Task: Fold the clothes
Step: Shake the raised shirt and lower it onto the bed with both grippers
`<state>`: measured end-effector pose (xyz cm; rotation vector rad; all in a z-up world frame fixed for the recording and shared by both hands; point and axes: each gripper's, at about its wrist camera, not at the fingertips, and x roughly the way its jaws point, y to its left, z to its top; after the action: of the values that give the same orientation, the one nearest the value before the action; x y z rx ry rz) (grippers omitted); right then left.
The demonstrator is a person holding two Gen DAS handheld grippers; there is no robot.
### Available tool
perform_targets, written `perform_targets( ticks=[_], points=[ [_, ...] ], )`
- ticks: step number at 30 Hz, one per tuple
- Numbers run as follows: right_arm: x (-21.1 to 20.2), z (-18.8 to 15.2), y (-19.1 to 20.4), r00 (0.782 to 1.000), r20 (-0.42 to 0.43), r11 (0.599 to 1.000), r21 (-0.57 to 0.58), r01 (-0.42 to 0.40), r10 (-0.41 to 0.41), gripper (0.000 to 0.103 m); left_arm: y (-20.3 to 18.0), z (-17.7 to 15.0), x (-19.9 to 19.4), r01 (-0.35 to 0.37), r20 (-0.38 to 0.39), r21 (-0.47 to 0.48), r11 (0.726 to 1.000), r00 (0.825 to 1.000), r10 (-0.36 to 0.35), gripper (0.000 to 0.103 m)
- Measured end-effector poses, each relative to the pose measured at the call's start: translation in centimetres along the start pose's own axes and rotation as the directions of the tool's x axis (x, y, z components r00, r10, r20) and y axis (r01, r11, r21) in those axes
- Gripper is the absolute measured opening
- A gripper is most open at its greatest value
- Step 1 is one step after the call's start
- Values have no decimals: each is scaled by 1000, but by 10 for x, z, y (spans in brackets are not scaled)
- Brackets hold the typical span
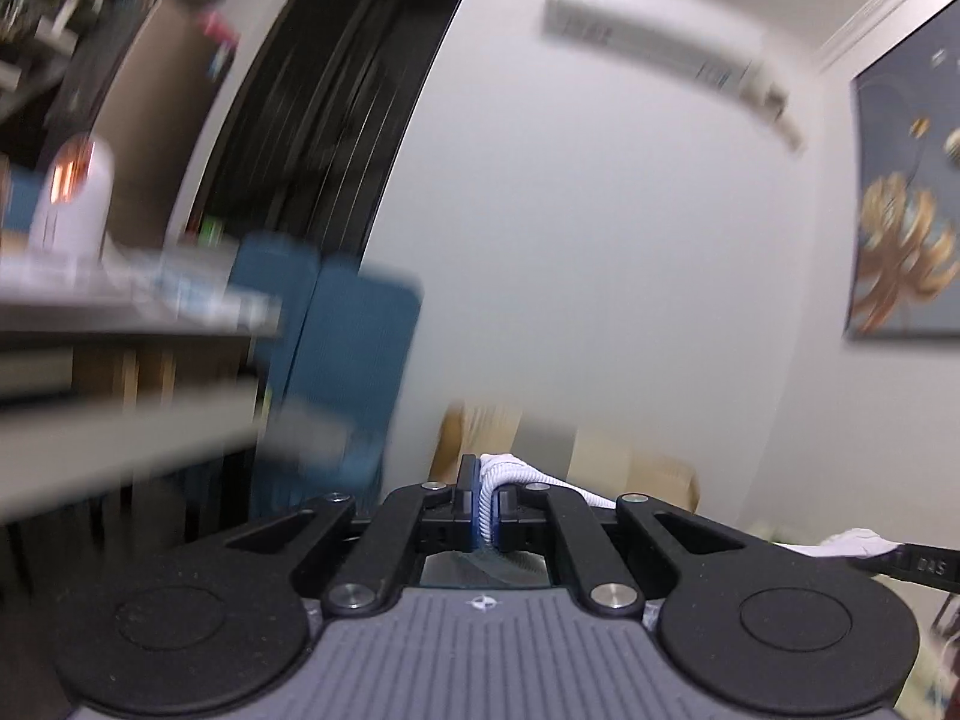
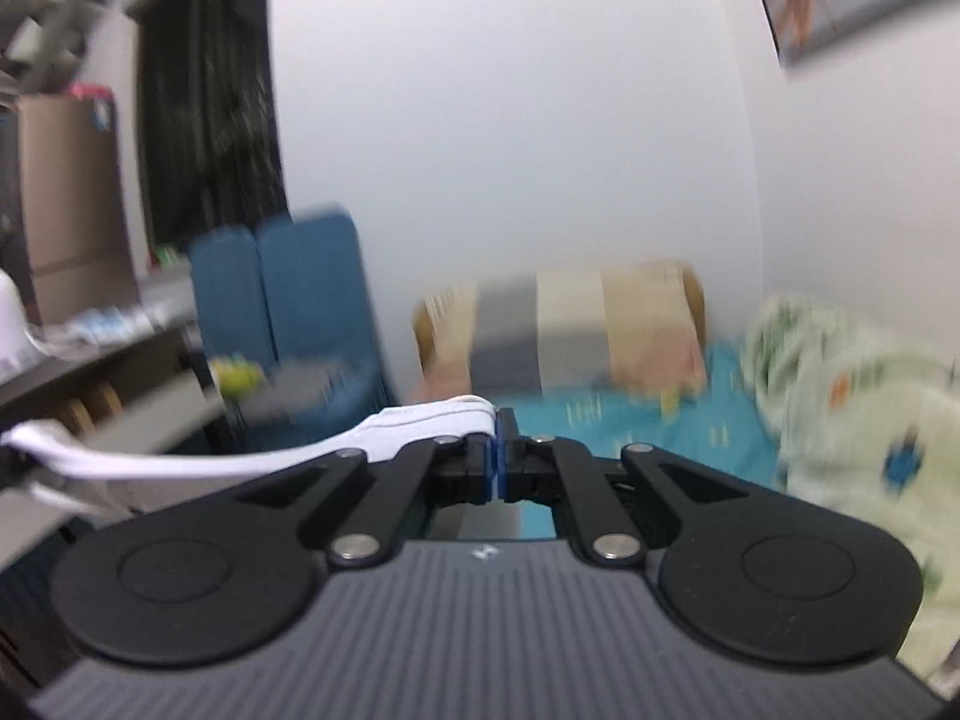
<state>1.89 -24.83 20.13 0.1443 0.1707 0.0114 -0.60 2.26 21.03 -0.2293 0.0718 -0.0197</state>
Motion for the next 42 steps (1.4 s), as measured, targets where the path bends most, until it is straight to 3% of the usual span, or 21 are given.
perform_targets(
  ticks=[4, 8, 13, 16, 19, 22, 24, 27, 32, 37, 42],
  points=[
    [-63, 69, 15, 992, 123, 999, -39, -23, 28, 4, -19, 81, -45, 39, 111, 53, 998, 993, -45, 4],
    [-134, 124, 29, 968, 245, 995, -100, -25, 49, 4, -38, 150, -101, 69, 207, 104, 992, 974, -89, 4],
    [-218, 166, 40, 929, 363, 988, -152, -14, 69, 4, -60, 204, -182, 121, 263, 124, 985, 953, -151, 4],
    [-250, 181, 40, 917, 392, 988, -157, -13, 75, 4, -73, 229, -222, 141, 276, 136, 981, 945, -174, 4],
    [-262, 192, 35, 917, 393, 989, -147, -11, 69, 4, -83, 239, -235, 148, 252, 152, 977, 950, -183, 4],
    [-247, 193, 22, 934, 351, 993, -118, -19, 59, 4, -90, 240, -233, 153, 209, 145, 978, 961, -181, 4],
    [-222, 195, 13, 952, 304, 994, -112, -13, 46, 4, -97, 236, -208, 155, 174, 134, 979, 969, -177, 4],
    [-172, 195, -4, 972, 233, 997, -75, -18, 35, 5, -98, 223, -137, 135, 131, 142, 981, 979, -154, 4],
    [-59, 165, -41, 991, 133, 1000, 5, -25, 24, 5, -98, 172, 3, 81, 49, 197, 977, 995, -93, 5],
    [81, 105, -63, 1000, -8, 1000, 9, 21, -21, 5, -81, 80, 162, 70, -98, 174, 982, 994, -54, 5],
    [234, 20, -96, 986, -158, 997, 35, 66, -60, 5, -61, -48, 316, 65, -254, 178, 982, 967, -18, 5]
  ],
)
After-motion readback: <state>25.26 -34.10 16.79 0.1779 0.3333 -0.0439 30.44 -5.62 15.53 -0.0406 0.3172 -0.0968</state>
